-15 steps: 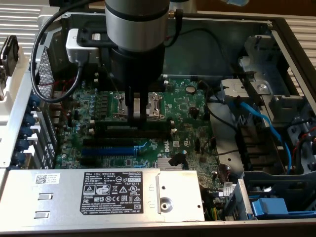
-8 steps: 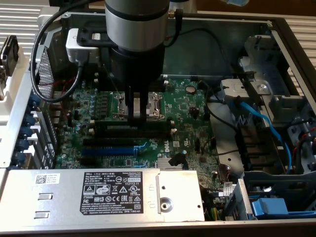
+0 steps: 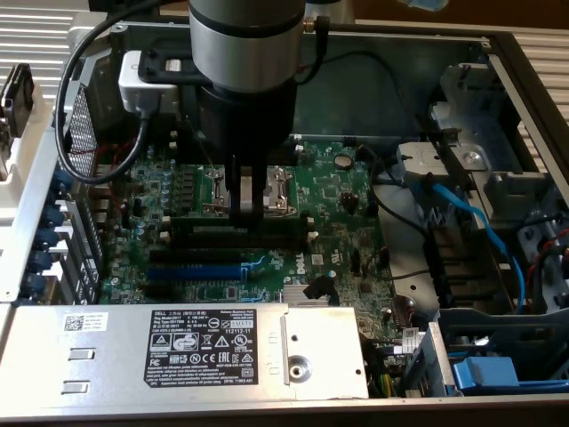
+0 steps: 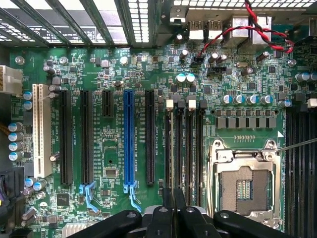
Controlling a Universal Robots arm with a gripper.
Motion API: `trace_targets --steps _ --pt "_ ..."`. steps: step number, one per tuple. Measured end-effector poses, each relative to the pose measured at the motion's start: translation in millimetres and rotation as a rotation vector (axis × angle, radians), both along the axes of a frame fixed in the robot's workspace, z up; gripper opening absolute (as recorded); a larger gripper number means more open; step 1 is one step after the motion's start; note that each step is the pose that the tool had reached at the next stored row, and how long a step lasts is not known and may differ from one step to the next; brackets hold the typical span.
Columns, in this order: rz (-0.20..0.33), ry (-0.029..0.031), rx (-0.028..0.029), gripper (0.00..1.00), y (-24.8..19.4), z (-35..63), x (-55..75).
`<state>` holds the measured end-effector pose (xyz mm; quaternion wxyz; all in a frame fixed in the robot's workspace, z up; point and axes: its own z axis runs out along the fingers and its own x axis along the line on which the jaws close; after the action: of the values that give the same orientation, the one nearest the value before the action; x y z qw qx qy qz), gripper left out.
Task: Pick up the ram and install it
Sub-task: 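Insert the ram into the slot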
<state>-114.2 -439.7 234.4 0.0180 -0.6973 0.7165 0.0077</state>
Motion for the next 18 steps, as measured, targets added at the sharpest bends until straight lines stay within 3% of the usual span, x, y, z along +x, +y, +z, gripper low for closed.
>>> trace_targets --steps 18 --pt "-0.015 0.0001 -0.001 0.12 0.0 -1.5 -0.1"
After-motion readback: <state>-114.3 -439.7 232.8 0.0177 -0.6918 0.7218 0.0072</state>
